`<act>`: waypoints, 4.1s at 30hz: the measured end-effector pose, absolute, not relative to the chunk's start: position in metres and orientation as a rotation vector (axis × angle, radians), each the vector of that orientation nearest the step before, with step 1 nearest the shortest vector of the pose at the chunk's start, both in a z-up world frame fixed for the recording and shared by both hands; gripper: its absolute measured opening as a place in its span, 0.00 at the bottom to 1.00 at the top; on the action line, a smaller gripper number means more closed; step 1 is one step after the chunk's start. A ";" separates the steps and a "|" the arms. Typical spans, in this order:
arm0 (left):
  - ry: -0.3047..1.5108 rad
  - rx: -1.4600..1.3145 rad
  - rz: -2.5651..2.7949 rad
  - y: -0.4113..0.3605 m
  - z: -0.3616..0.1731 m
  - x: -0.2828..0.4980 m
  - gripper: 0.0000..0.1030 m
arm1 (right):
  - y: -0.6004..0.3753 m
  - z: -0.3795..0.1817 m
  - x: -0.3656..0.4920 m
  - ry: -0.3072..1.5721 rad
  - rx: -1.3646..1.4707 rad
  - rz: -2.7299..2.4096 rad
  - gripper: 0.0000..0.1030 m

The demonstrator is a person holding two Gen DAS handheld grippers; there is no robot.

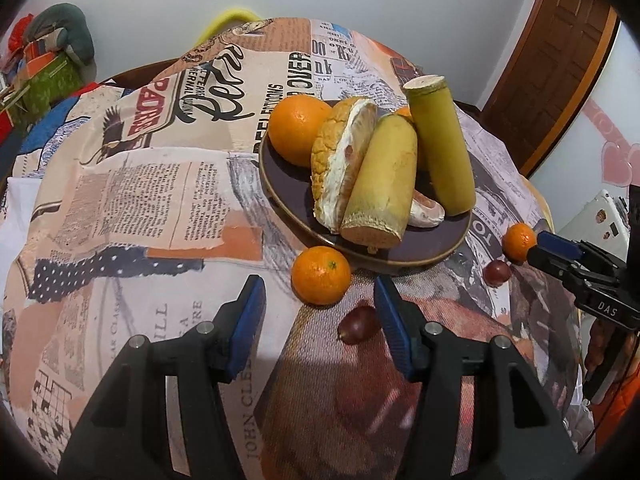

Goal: Organize fruits
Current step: 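Open both grippers and withdraw them from the plate, then grasp a small orange with the right gripper while the left gripper grasps another orange, then place the right gripper's orange on the plate while the left gripper places its orange, then grasp a red date with the right gripper while the left gripper grasps another date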

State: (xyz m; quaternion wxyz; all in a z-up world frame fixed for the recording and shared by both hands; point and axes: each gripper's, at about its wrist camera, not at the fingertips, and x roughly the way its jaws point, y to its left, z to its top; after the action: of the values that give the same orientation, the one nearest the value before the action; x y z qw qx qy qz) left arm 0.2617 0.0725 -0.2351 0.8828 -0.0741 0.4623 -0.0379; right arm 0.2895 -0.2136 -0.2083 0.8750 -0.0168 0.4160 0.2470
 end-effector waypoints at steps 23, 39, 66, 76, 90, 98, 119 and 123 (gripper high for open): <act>0.929 -0.148 -0.081 0.075 -0.228 0.262 0.32 | -0.199 -0.203 0.293 0.845 -0.049 0.552 0.33; 0.863 -0.140 -0.031 0.100 -0.206 0.296 0.32 | -0.170 -0.183 0.324 0.767 -0.087 0.583 0.33; 0.909 -0.143 -0.060 0.103 -0.220 0.344 0.33 | -0.150 -0.196 0.361 0.813 -0.110 0.612 0.34; 0.882 -0.152 -0.054 0.105 -0.204 0.332 0.37 | -0.158 -0.183 0.356 0.781 -0.116 0.598 0.38; 0.814 -0.141 -0.067 0.089 -0.163 0.283 0.51 | -0.175 -0.149 0.322 0.712 -0.090 0.596 0.38; 0.807 -0.144 -0.078 0.078 -0.155 0.249 0.59 | -0.183 -0.150 0.293 0.724 -0.078 0.595 0.38; 0.970 -0.160 -0.081 0.061 -0.224 0.223 0.59 | -0.184 -0.203 0.263 0.853 -0.064 0.609 0.39; 0.978 -0.145 -0.085 0.058 -0.232 0.228 0.55 | -0.180 -0.210 0.265 0.869 -0.055 0.618 0.39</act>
State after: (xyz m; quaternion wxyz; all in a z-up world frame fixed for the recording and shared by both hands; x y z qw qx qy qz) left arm 0.2280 0.0580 -0.2324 0.8793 -0.0694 0.4694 -0.0409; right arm 0.2651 -0.1801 -0.2097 0.8608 -0.0262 0.4141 0.2946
